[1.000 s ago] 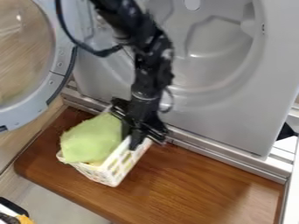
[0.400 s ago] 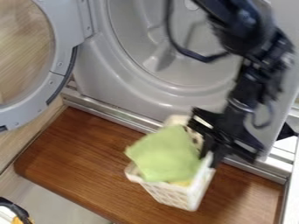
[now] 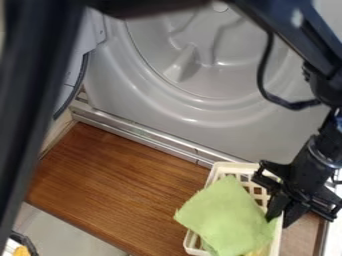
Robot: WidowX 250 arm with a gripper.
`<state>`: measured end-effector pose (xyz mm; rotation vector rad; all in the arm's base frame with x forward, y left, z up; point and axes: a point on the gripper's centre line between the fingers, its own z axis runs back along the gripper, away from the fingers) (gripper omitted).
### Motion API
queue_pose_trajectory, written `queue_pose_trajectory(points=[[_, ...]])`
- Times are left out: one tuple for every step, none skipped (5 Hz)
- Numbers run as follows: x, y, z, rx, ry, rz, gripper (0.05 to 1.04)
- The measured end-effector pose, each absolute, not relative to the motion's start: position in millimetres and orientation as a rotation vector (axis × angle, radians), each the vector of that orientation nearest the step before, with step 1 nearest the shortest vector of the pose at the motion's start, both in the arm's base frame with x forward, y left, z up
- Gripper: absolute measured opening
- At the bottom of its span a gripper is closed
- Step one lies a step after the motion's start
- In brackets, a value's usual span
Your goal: Move the white basket to the right side of the table
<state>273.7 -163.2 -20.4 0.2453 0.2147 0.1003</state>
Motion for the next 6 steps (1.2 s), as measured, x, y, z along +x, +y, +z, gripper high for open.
queue_pose_trajectory(points=[[276.1, -174.9, -32.9, 0.284, 0.220, 0.146, 0.100], [274.8, -182.9, -40.1, 0.345, 0.200, 0.097, 0.100], [277.9, -185.1, -45.0, 0.361, 0.130, 0.005, 0.100], [277.7, -185.9, -44.7, 0.354, 0.088, -0.048, 0.123], [278.7, -186.0, -41.4, 0.316, 0.049, -0.111, 0.312], [279.2, -187.1, -31.8, 0.288, 0.023, -0.147, 0.609]])
